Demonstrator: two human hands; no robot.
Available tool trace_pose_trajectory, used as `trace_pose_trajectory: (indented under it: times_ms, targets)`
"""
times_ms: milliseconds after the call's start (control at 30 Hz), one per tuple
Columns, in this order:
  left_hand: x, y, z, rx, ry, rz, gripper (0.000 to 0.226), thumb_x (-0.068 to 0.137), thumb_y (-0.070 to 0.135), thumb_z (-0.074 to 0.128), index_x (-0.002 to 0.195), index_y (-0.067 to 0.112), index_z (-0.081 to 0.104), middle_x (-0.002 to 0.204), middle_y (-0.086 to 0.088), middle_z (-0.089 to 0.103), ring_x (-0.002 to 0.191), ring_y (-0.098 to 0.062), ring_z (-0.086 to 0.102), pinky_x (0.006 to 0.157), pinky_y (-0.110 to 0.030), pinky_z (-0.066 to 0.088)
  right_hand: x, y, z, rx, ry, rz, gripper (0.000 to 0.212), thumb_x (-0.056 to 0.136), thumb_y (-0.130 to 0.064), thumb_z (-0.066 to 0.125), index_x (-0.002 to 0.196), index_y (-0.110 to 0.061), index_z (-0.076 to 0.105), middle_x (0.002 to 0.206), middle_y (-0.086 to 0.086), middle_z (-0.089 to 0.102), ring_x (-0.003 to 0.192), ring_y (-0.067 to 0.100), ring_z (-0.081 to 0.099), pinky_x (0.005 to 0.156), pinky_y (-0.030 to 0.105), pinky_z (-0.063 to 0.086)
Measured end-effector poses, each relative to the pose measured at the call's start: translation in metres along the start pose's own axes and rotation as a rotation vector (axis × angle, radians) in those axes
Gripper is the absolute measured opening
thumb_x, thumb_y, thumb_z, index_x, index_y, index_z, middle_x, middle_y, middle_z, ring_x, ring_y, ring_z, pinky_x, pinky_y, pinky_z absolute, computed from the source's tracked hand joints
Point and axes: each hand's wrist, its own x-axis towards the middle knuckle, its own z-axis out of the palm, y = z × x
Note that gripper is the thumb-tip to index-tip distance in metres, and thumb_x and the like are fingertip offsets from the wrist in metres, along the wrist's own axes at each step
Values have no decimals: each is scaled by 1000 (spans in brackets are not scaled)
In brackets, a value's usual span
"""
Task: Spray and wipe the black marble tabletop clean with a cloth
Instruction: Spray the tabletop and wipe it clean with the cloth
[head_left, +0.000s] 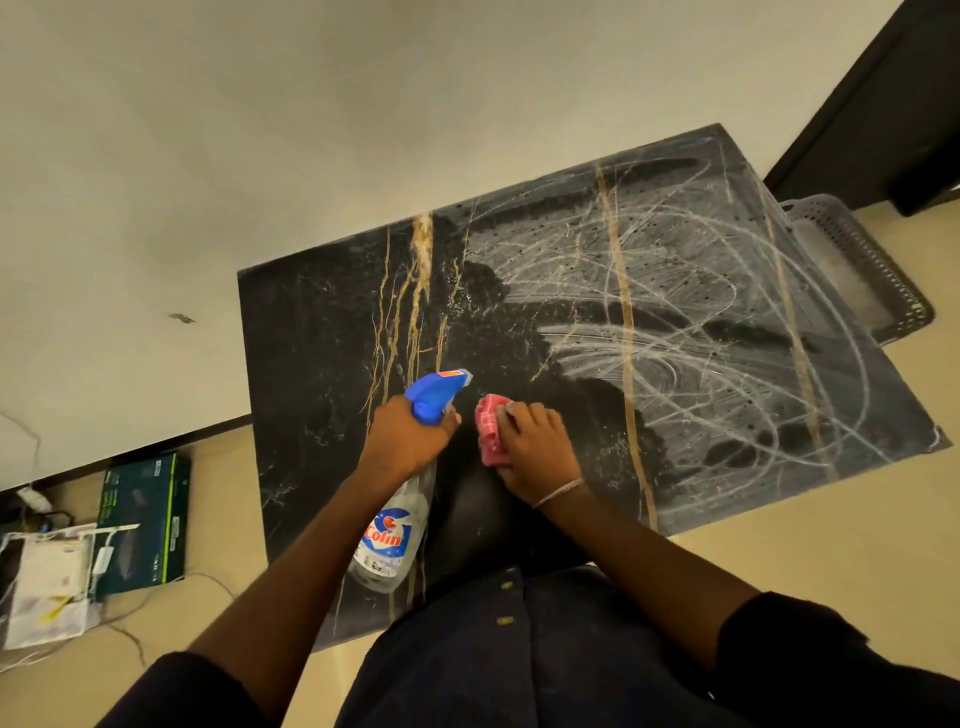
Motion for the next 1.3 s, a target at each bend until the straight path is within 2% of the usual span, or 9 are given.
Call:
trace_pose_trajectory:
  times_ms: [133, 400, 500, 633, 767, 833, 1000, 1133, 1300]
  targets:
    - [8, 2, -3, -13, -19, 5, 12, 85, 20, 66, 92, 14, 58, 79, -10, 63, 71, -18, 61, 67, -24, 51, 5, 32, -6, -45, 20, -116, 66, 68, -40, 72, 122, -7, 56, 113, 11, 56, 96, 31, 53, 79, 41, 46]
    - [17, -1, -13, -29, -11, 3, 12, 87, 19, 65, 94, 13, 57, 80, -12, 62, 72, -17, 60, 67, -18, 47, 16, 89, -19, -9, 129, 551, 64, 73, -37, 64, 126, -2, 54, 113, 19, 51, 102, 39, 45, 85, 48, 41]
    - [19, 2, -13, -26, -21, -4, 12, 87, 17, 65, 93, 15, 55, 78, -9, 60, 70, -15, 58, 65, -17, 46, 29, 45, -13, 16, 122, 436, 61, 72, -37, 68, 122, -5, 54, 108, 14, 51, 96, 34, 47, 80, 44, 42]
    - [23, 5, -12, -33, -10, -51, 14, 85, 15, 66, 96, 13, 57, 81, -10, 62, 70, -15, 57, 64, -17, 46, 42, -17, 5, 39, 20, 34, 63, 65, -44, 73, 116, -11, 57, 106, 8, 54, 89, 26, 49, 74, 37, 42]
    - [27, 10, -15, -57, 10, -13, 16, 86, 15, 66, 97, 20, 55, 71, 0, 58, 65, -10, 54, 64, -17, 45, 52, -14, 0, -17, -51, -236, 64, 61, -43, 73, 116, -13, 56, 106, 7, 54, 89, 25, 49, 71, 38, 44]
    - [30, 10, -18, -69, 2, -14, 12, 85, 17, 66, 90, 20, 55, 71, -2, 58, 63, -10, 54, 63, -18, 45, 59, 18, -8, -10, -20, -192, 63, 64, -40, 73, 117, -11, 56, 109, 9, 54, 93, 28, 51, 73, 39, 45]
    - [35, 6, -22, -61, -17, -30, 10, 87, 17, 65, 91, 16, 55, 76, -5, 60, 67, -12, 56, 65, -17, 46, 64, 101, -23, -6, 156, 350, 59, 71, -32, 72, 122, -6, 58, 109, 15, 53, 99, 37, 49, 85, 45, 45]
    - [38, 6, -21, -58, -25, -26, 10, 87, 17, 64, 90, 16, 55, 75, -4, 58, 65, -10, 55, 64, -16, 45, 76, 71, -22, 59, 172, 595, 61, 73, -33, 70, 124, -3, 55, 113, 18, 50, 104, 38, 45, 87, 48, 42]
    - [45, 13, -18, -75, -20, -38, 10, 87, 19, 65, 90, 19, 56, 75, -4, 60, 65, -10, 56, 63, -19, 45, 89, 8, -1, 96, 149, 205, 53, 66, -34, 74, 110, -7, 60, 101, 11, 54, 85, 29, 46, 69, 36, 40]
